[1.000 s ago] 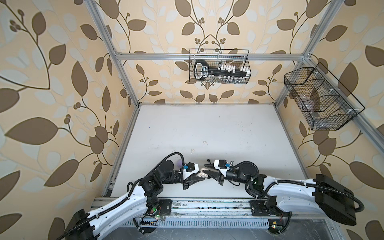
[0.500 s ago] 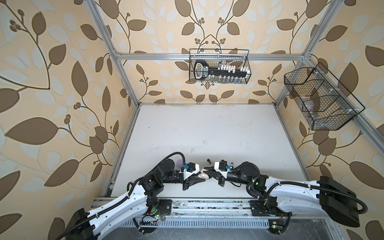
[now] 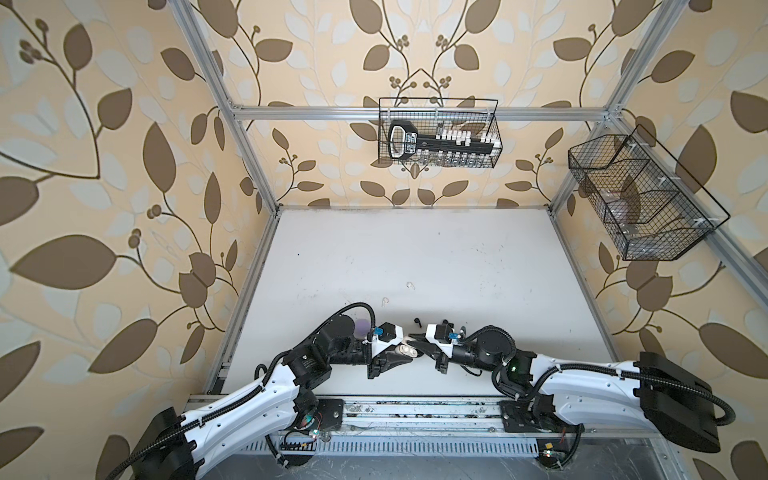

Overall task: Insert the wireless bluetooth earbuds into the charging case
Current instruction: 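Hold the case base with the left gripper while the right gripper pulls the lid open, then release the lid with the right gripper and move it toward the cream earbuds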

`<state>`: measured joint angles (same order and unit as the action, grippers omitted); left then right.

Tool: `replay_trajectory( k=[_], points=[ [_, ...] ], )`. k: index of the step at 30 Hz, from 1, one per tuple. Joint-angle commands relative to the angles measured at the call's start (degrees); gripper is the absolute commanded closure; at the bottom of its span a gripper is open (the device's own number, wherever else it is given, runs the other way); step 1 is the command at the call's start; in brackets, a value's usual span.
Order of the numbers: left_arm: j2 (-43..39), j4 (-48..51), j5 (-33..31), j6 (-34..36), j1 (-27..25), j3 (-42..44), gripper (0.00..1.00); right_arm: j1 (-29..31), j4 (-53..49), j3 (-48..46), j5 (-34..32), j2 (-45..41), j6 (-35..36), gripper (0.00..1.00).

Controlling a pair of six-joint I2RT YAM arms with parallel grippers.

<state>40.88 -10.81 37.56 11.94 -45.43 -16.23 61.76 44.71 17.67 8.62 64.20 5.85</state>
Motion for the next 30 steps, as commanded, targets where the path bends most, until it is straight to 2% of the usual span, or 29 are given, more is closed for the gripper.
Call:
replay_trajectory(
  k=[1, 7, 9, 11, 13, 16, 18, 24, 30],
  points=[
    [-1.2, -4.2, 0.5, 1.1, -0.4, -2.6, 0.68, 0.5, 1.7, 0.7, -0.7, 0.3, 0.2, 1.0],
    [-1.3, -3.7, 1.1, 1.6, -0.4, -2.8, 0.87, 0.5, 2.0, 0.7, -0.8, 0.2, -0.1, 1.0],
    [-1.2, -3.5, 1.2, 1.7, -0.4, -2.9, 0.9, 0.5, 2.0, 0.7, -1.5, 0.2, -0.4, 0.95],
    [-1.2, -3.4, 1.3, 1.8, -0.4, -3.1, 0.96, 0.5, 1.8, 0.8, -2.3, 0.2, -0.8, 0.84],
    [-1.2, -3.5, 0.7, 1.7, -0.4, -3.0, 1.0, 0.6, 1.8, 0.8, -3.3, 0.1, -1.1, 0.66],
    [-1.2, -4.1, -1.7, 0.4, -0.4, -2.7, 1.0, 0.6, 0.0, 1.4, -5.2, -1.5, -2.3, 0.51],
    [-1.2, -5.3, -5.6, -1.9, -0.4, -2.4, 1.0, 0.5, -1.9, 1.8, -6.6, -3.3, -3.5, 0.45],
    [-2.3, -6.7, -16.5, -6.6, 0.1, -1.2, 1.0, -0.7, -7.6, 3.0, -17.0, -9.1, -10.8, 0.36],
    [-5.6, -8.4, -17.7, -12.1, 3.2, 1.2, 1.0, -7.4, -15.0, 5.4, -19.1, -9.3, -20.0, 0.36]
  ],
)
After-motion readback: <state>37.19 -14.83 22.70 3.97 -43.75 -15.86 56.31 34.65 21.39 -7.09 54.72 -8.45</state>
